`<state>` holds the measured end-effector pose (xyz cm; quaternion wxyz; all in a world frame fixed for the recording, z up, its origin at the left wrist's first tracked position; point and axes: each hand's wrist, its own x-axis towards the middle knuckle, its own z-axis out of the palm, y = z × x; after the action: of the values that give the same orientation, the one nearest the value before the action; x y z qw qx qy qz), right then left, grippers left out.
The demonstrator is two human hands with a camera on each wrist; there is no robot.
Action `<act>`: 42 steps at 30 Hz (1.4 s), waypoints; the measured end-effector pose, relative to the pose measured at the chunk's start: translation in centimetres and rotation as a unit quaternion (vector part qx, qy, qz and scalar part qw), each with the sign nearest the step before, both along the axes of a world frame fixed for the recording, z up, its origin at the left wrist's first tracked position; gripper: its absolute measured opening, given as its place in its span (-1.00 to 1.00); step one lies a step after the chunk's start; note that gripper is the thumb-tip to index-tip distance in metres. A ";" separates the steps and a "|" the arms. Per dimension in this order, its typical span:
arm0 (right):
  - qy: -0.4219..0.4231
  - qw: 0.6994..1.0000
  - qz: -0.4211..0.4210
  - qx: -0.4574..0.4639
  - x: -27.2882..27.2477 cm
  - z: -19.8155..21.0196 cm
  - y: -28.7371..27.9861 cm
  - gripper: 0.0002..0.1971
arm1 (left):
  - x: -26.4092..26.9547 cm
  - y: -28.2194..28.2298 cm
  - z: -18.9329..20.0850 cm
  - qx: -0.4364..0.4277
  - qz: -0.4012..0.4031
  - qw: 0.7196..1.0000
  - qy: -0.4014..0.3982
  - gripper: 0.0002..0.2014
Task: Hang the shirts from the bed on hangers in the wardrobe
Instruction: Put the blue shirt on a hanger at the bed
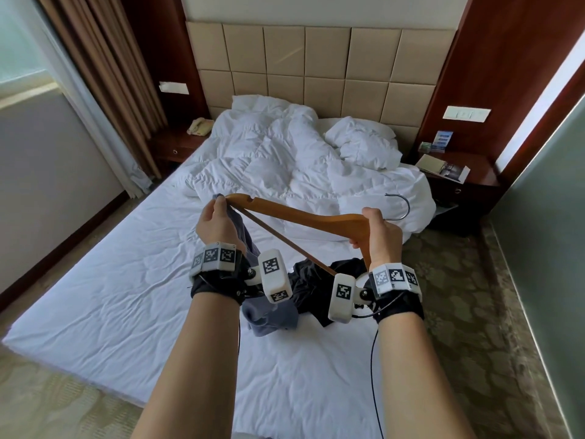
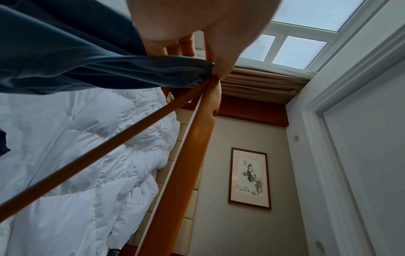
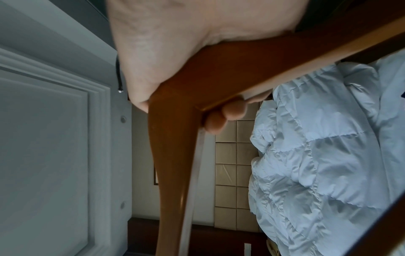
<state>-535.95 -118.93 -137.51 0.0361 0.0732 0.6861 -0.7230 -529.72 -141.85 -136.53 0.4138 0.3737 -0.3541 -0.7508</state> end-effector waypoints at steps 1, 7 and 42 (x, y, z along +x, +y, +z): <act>0.000 1.000 0.001 0.001 -0.2 0.1 0.1 -0.61 | -0.1 0.0 0.1 -0.005 0.007 1.000 0.004 -0.79; 0.008 1.000 0.015 0.021 -1.1 0.7 0.3 -0.54 | -0.3 -0.9 0.0 -0.107 0.025 0.989 -0.100 -0.83; 0.067 0.958 0.256 0.108 -3.1 -2.8 -4.6 -0.50 | -3.2 2.3 1.8 -0.573 -0.331 0.690 -0.293 -0.82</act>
<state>-539.05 -123.49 -140.34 0.1660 -0.1501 0.7567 -0.6143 -532.92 -139.51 -134.70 0.1470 0.1236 -0.9195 -0.3429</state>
